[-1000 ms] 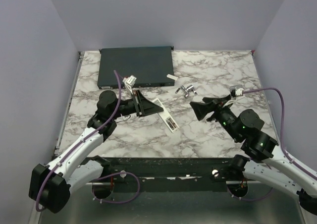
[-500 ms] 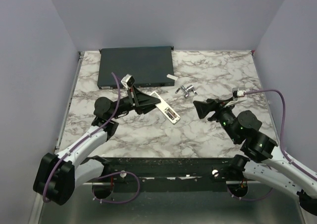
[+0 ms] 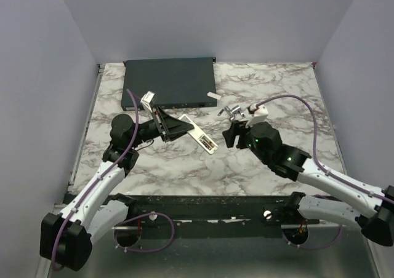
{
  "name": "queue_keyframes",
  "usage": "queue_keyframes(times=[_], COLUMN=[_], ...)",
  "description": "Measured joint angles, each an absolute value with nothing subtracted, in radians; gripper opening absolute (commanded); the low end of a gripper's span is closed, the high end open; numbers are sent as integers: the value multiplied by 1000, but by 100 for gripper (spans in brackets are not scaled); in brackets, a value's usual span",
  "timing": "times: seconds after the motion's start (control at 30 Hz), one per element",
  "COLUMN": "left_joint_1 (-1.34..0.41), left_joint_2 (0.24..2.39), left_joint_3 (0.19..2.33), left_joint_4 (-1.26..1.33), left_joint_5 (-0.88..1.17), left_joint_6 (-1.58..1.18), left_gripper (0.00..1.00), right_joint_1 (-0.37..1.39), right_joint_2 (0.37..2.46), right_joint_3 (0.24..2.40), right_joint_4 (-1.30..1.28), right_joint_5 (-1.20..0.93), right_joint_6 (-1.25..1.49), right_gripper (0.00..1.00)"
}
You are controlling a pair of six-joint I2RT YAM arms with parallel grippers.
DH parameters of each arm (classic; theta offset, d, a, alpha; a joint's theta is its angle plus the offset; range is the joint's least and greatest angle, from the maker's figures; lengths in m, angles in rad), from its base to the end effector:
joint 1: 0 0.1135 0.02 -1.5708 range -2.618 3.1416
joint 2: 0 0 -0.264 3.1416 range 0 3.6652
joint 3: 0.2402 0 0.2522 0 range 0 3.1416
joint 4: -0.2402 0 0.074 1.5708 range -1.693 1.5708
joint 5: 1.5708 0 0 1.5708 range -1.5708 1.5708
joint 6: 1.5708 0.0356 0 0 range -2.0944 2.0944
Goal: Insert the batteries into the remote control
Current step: Adjust the battery at the center of the board.
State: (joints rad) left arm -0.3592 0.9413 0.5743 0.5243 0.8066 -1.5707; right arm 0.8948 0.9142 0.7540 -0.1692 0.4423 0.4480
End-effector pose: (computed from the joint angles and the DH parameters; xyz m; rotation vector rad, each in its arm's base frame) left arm 0.1896 -0.0986 0.3105 -0.2664 1.8587 -2.0251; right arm 0.1437 0.1548 0.3084 -0.1214 1.8946 0.5037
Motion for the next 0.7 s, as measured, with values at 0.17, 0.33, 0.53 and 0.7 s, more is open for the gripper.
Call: queue_keyframes(times=[0.17, 0.33, 0.53, 0.7], left_joint_1=[-287, -201, -154, -137], left_joint_2=[860, 843, 810, 779], left_joint_3=[586, 493, 468, 502], left_joint_4=[274, 189, 96, 40], left_joint_5=[786, 785, 786, 786], left_joint_6=[-1364, -1301, -1233, -1167], left_gripper=[0, 0, 0, 0], right_joint_1=[873, 794, 736, 692], right_joint_2=[1140, 1335, 1566, 1720], right_joint_3=[821, 933, 1057, 1133], right_joint_4=[-178, -142, -101, -99], right_joint_5=[395, 350, 343, 352], right_joint_6=[419, 435, 482, 532], right_gripper=[62, 52, 45, 41])
